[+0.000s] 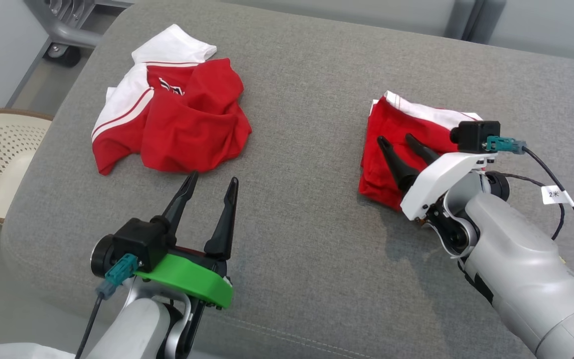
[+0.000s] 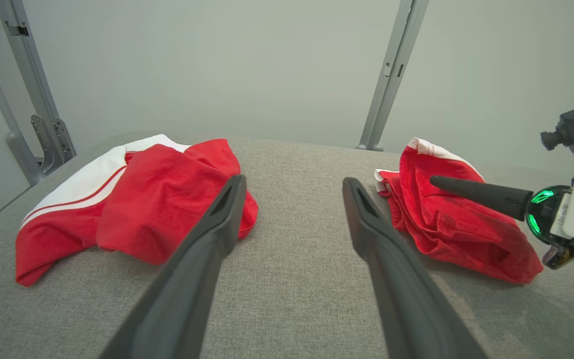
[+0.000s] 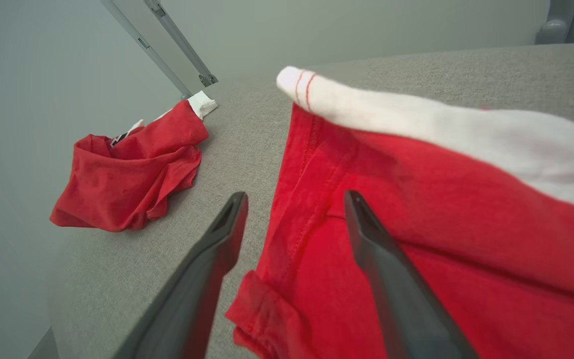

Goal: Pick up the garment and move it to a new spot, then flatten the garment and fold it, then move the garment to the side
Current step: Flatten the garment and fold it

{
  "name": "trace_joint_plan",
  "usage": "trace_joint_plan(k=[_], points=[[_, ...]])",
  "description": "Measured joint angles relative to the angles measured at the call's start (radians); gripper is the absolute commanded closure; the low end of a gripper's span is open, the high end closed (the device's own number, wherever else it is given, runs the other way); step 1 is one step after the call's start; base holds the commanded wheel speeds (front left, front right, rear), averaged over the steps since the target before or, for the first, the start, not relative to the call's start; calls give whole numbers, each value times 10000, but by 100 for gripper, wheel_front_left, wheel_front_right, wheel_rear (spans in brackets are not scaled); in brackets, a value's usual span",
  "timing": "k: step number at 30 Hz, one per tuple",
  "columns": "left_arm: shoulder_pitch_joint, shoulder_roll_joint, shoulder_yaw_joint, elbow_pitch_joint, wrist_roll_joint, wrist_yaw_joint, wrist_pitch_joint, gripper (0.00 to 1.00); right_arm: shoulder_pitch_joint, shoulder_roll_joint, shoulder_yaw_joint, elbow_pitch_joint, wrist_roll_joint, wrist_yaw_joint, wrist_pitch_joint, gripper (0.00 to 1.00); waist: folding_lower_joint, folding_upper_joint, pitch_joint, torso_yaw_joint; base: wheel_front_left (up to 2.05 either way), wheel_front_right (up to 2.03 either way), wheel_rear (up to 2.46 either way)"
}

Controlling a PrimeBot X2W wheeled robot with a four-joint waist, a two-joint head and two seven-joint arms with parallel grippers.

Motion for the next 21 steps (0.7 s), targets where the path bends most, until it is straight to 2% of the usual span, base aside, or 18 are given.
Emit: trace_joint_plan(k=[9, 16, 21], points=[[205, 105, 61, 0, 0, 0, -2, 0, -115, 199, -351, -477, 234, 107, -414, 0, 0, 0, -253, -483, 0, 0, 0], [241, 136, 27, -52, 2, 0, -2, 0, -92, -673, -936, -384, 508, 79, -502, 0, 0, 0, -381, -784, 0, 0, 0], [247, 136, 15, -163, 2, 0, -2, 0, 184, -892, -1377, -23, 1035, -119, -334, 0, 0, 0, -254, -824, 0, 0, 0]])
